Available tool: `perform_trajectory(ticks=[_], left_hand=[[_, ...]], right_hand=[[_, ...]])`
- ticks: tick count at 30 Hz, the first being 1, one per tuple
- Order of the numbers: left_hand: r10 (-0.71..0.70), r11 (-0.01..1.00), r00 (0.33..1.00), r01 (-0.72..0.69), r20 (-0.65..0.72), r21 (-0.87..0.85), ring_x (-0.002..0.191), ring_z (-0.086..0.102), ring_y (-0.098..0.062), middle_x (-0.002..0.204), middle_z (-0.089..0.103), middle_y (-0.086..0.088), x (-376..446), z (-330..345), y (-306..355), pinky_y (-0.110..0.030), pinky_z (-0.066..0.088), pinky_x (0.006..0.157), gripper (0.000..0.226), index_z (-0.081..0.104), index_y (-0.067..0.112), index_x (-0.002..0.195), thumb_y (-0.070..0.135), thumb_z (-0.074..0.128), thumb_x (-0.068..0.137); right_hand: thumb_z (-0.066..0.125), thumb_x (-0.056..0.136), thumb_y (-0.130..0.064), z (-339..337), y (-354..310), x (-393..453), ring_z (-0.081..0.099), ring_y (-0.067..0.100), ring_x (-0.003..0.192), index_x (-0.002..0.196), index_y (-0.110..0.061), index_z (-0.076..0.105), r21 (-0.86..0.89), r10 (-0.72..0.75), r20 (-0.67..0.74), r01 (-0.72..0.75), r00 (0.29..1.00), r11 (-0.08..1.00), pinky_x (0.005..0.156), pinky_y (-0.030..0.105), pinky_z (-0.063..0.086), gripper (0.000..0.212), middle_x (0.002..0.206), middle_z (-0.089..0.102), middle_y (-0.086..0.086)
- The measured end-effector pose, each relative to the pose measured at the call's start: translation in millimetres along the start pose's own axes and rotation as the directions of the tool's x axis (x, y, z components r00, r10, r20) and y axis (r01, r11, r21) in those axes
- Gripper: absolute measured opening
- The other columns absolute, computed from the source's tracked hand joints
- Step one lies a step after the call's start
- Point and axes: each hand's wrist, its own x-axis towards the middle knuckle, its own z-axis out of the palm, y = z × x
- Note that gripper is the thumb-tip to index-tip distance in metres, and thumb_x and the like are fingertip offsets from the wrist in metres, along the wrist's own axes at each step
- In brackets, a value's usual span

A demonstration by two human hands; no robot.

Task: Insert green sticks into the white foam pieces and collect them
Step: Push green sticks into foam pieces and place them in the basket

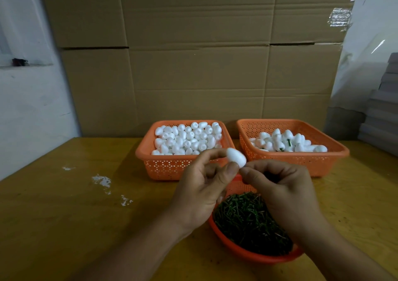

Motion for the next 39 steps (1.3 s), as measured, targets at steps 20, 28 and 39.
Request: perform_trajectory(ticks=[20, 28, 39], left_hand=[[0.018, 0.989, 0.994, -0.001, -0.112, 0.149, 0.051, 0.041, -0.018, 0.053, 0.043, -0.002, -1, -1, -6, -0.03, 0.036, 0.05, 0.043, 0.047, 0.016, 0.058, 0.039, 0.054, 0.094], [-0.033, 0.989, 0.996, 0.044, -0.077, 0.139, 0.048, 0.03, -0.014, 0.052, 0.032, 0.003, -1, -1, -5, -0.034, 0.024, 0.049, 0.041, 0.039, 0.019, 0.057, 0.033, 0.053, 0.093], [0.024, 0.891, 0.938, 0.136, -0.344, 0.433, 0.052, 0.049, -0.015, 0.058, 0.053, -0.014, 43, -45, 7, -0.039, 0.044, 0.054, 0.034, 0.049, -0.006, 0.07, 0.013, 0.059, 0.096]], right_hand=[[0.067, 0.085, -0.029, -86, 87, 135, 0.057, 0.021, 0.051, 0.067, -0.01, 0.064, -0.797, 0.2, -0.411, -0.457, 0.889, 0.394, 0.048, 0.023, 0.035, 0.027, 0.058, 0.06, 0.005], [0.064, 0.092, -0.029, -88, 78, 128, 0.061, 0.025, 0.054, 0.072, -0.007, 0.068, -0.817, 0.201, -0.332, -0.388, 0.922, 0.427, 0.05, 0.026, 0.041, 0.029, 0.062, 0.065, 0.012], [0.067, 0.09, -0.036, -41, 14, 45, 0.051, 0.003, 0.042, 0.073, -0.023, 0.07, -0.559, 0.078, 0.137, 0.012, 0.988, 0.829, 0.043, 0.019, 0.037, 0.022, 0.06, 0.066, -0.003]])
